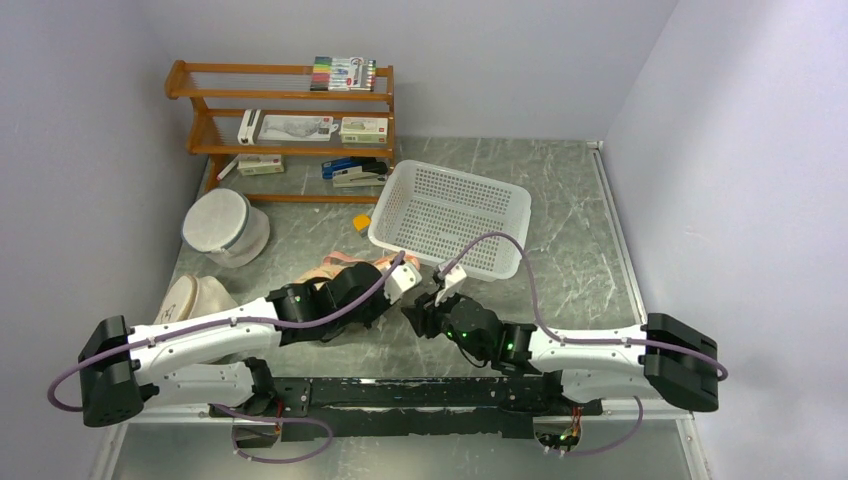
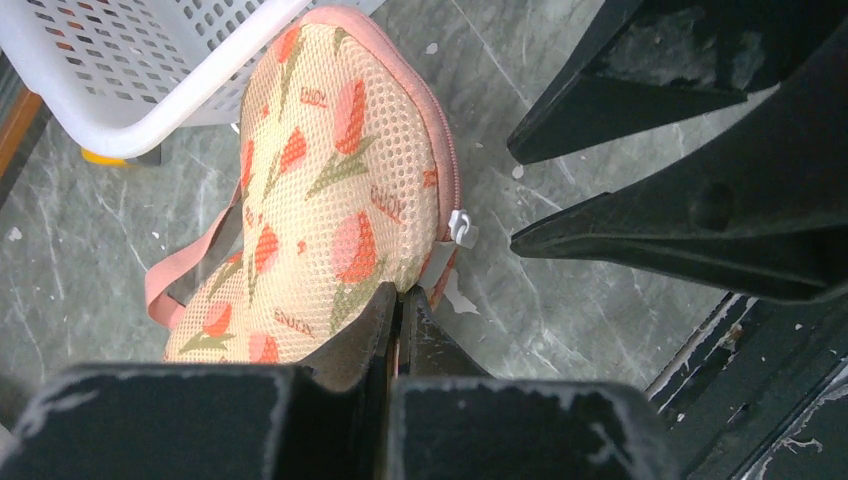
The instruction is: Unzip the laundry bag and remove the bra
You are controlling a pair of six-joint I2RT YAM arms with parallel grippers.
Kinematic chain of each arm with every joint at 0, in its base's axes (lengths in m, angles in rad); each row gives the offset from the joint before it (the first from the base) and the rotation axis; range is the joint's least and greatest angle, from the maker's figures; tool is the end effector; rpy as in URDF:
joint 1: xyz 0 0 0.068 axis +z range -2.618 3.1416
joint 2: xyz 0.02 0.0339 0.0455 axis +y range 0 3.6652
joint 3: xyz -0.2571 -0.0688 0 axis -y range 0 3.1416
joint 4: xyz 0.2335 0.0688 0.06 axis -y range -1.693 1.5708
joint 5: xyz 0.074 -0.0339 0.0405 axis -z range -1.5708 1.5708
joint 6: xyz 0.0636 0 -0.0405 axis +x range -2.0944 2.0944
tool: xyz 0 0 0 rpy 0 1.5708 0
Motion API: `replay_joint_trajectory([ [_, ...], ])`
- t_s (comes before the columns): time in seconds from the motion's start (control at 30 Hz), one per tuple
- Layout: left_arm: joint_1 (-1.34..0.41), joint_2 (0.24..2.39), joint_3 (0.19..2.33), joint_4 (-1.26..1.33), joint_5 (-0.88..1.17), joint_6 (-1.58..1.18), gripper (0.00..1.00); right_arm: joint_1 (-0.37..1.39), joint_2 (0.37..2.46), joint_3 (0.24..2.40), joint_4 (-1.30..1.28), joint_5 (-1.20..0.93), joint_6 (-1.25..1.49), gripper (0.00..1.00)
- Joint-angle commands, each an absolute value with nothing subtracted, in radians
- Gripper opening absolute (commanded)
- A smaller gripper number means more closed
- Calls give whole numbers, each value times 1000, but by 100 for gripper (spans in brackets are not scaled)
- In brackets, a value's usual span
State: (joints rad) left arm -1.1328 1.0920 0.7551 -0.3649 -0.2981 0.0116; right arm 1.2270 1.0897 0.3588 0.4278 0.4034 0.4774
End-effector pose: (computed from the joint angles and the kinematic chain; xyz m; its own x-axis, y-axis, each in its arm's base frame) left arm 0.1207 -0.2137 0.2341 -0.2649 0.5917 -0.7614 0.7737 0.6017 0.1985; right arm 0.1049 0.2189 0.1907 -0.4292 0.0549 -0.9015 -0.6107 0.7178 0.3345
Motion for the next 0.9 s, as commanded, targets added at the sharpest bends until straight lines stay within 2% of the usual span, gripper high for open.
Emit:
replay_joint_trajectory([
  [0.0, -1098, 1090, 796, -358, -215, -13, 7, 1264, 1129, 391, 501, 556, 453, 37],
  [0.27, -1055, 1110, 799, -347, -153, -22, 7, 1311, 1240, 395, 684, 586, 443, 37],
  [0.43, -1044, 1123, 809, -351, -118, -20, 7, 1346, 1294, 432, 665, 687, 453, 37],
  [0.63, -1039, 1118, 806, -344, -98, -18, 7, 1348, 1311, 455, 611, 776, 504, 24],
  [0.87, -1034, 1122, 809, -350, -94, -20, 7, 1348, 1294, 448, 570, 787, 525, 17],
])
